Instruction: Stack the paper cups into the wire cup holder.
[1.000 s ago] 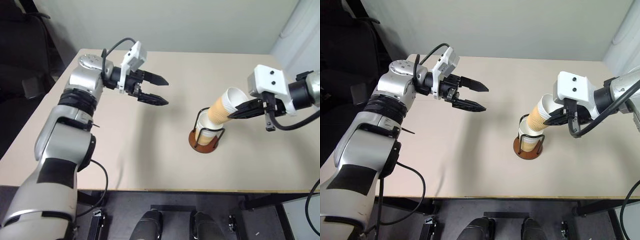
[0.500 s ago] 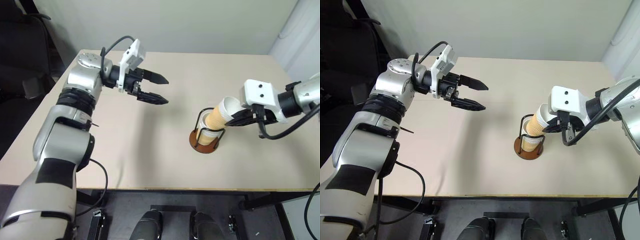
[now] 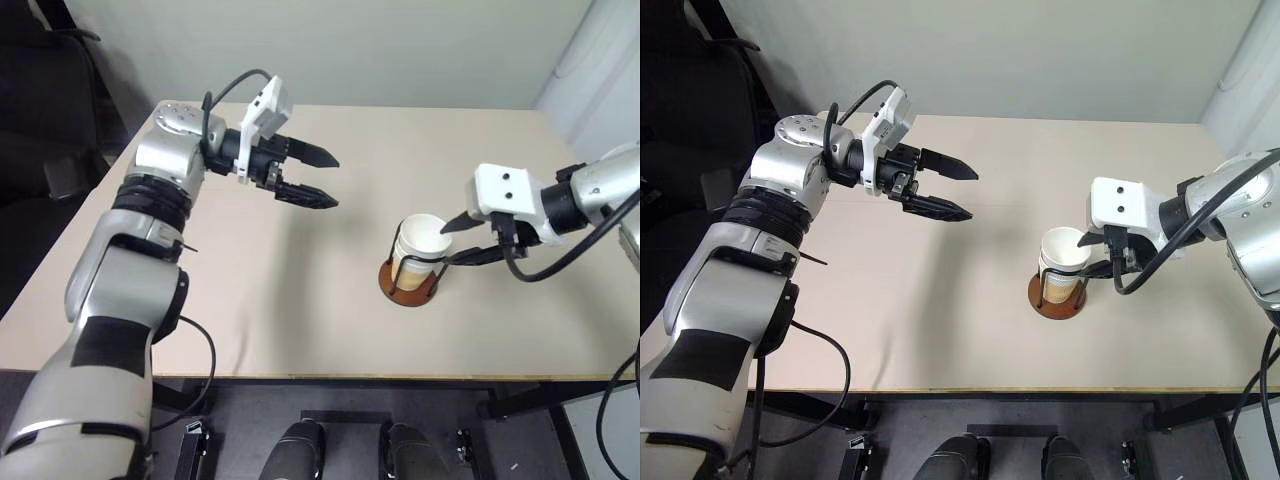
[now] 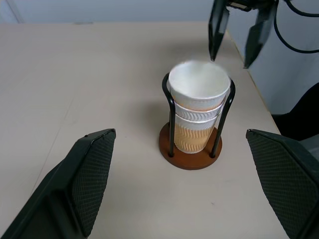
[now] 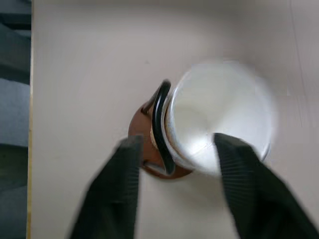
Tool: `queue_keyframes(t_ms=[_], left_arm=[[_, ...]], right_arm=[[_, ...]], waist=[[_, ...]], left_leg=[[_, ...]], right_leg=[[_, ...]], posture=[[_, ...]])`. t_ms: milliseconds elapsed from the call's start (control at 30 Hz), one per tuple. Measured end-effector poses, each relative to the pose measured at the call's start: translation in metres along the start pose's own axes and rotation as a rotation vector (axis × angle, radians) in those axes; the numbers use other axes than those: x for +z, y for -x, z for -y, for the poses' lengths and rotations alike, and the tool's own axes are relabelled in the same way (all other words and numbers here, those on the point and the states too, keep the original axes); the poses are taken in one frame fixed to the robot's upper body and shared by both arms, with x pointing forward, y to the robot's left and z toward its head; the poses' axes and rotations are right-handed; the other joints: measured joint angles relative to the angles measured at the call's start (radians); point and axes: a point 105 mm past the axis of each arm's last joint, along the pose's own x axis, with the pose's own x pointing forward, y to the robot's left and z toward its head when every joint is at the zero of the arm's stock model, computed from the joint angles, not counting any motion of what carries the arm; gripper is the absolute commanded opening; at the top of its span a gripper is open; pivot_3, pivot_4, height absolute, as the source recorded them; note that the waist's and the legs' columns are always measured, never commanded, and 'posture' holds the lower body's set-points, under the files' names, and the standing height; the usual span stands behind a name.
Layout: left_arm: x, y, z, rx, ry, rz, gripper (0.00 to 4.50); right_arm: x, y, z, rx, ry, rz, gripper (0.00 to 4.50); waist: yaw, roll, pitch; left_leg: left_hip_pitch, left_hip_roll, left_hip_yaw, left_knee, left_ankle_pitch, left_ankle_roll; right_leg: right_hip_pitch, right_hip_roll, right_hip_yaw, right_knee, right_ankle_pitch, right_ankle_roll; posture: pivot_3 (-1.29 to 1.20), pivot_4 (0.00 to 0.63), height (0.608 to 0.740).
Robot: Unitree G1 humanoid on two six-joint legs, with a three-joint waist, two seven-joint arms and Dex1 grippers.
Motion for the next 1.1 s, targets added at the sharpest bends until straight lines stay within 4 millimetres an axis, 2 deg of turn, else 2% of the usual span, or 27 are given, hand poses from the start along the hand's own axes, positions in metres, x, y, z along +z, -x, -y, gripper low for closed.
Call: queue_keyframes(t_ms=[33, 167, 233, 300, 400, 600, 700, 800, 933, 1100], left_arm=[[0.001, -0.001, 0.001, -0.008, -0.005, -0.003, 4.50], [0.003, -0.006, 0.004, -0.034, -0.017, -0.011, 4.50], [0.003, -0.004, 0.005, -0.038, -0.019, -0.017, 4.50], [0.002, -0.002, 0.006, -0.037, -0.019, -0.025, 4.50], [0.002, -0.001, 0.008, -0.045, -0.015, -0.031, 4.50], [0.002, -0.005, 0.013, -0.079, -0.008, -0.029, 4.50], [0.000, -0.008, 0.016, -0.093, 0.004, -0.019, 4.50], [0.001, -0.004, 0.014, -0.074, 0.022, 0.021, 4.50], [0.004, 0.004, 0.011, -0.039, 0.027, 0.045, 4.50], [-0.017, 0.023, 0.012, 0.020, 0.114, 0.013, 4.50]], right_arm=[[0.008, 0.001, 0.000, 0.009, -0.020, 0.040, 3.70], [0.036, 0.017, 0.000, 0.011, -0.115, 0.178, 3.70], [0.044, 0.029, 0.001, -0.016, -0.156, 0.222, 3.70], [0.043, 0.036, 0.001, -0.036, -0.193, 0.235, 3.70], [0.034, 0.045, 0.000, -0.075, -0.253, 0.237, 3.70], [-0.008, 0.051, -0.002, -0.169, -0.358, 0.153, 3.70], [-0.026, 0.052, 0.000, -0.222, -0.407, 0.148, 3.70], [-0.032, 0.061, 0.004, -0.298, -0.402, 0.164, 3.70], [-0.037, 0.070, 0.012, -0.384, -0.372, 0.168, 3.70], [-0.048, 0.074, 0.013, -0.419, -0.365, 0.142, 3.70]], waist=[[-0.001, 0.000, 0.000], [0.003, 0.000, 0.000], [0.004, 0.000, 0.000], [0.006, 0.000, 0.000], [0.009, 0.000, 0.000], [0.012, -0.001, 0.000], [0.010, 0.000, 0.000], [0.008, 0.000, 0.000], [0.003, 0.000, 0.000], [0.001, 0.001, 0.000]], left_leg=[[0.000, -0.001, 0.001, 0.000, 0.001, -0.001], [-0.001, 0.000, 0.000, -0.001, 0.002, -0.003], [-0.002, -0.001, -0.001, -0.001, 0.002, -0.003], [-0.002, 0.000, -0.002, -0.001, 0.002, -0.004], [-0.002, 0.000, -0.003, -0.001, 0.002, -0.005], [-0.002, -0.001, -0.002, -0.001, 0.001, -0.005], [-0.001, -0.001, 0.000, -0.001, 0.001, -0.005], [0.000, -0.001, 0.000, 0.000, 0.002, -0.004], [0.002, -0.002, 0.001, -0.001, 0.002, -0.001], [0.002, -0.001, 0.000, -0.001, 0.002, 0.001]], right_leg=[[0.000, 0.001, -0.001, 0.000, 0.000, 0.000], [-0.001, 0.000, -0.001, 0.000, 0.000, -0.001], [-0.001, 0.002, -0.002, 0.000, -0.001, -0.002], [-0.001, 0.000, -0.002, 0.000, -0.002, -0.003], [-0.001, 0.000, -0.002, 0.000, -0.002, -0.003], [-0.001, 0.000, -0.002, 0.000, -0.002, -0.001], [-0.001, 0.000, -0.001, 0.000, 0.001, 0.005], [-0.001, 0.001, -0.001, 0.000, 0.003, 0.009], [0.001, 0.002, 0.000, 0.000, 0.001, 0.003], [0.001, 0.002, 0.000, 0.000, 0.002, 0.002]], posture=[[0.00, 0.150, 0.740], [0.00, 0.150, 0.740], [0.00, 0.150, 0.740], [0.00, 0.150, 0.740], [0.00, 0.150, 0.740], [0.00, 0.150, 0.740], [0.00, 0.150, 0.740], [0.00, 0.150, 0.740], [0.00, 0.150, 0.740], [0.00, 0.150, 0.740]])
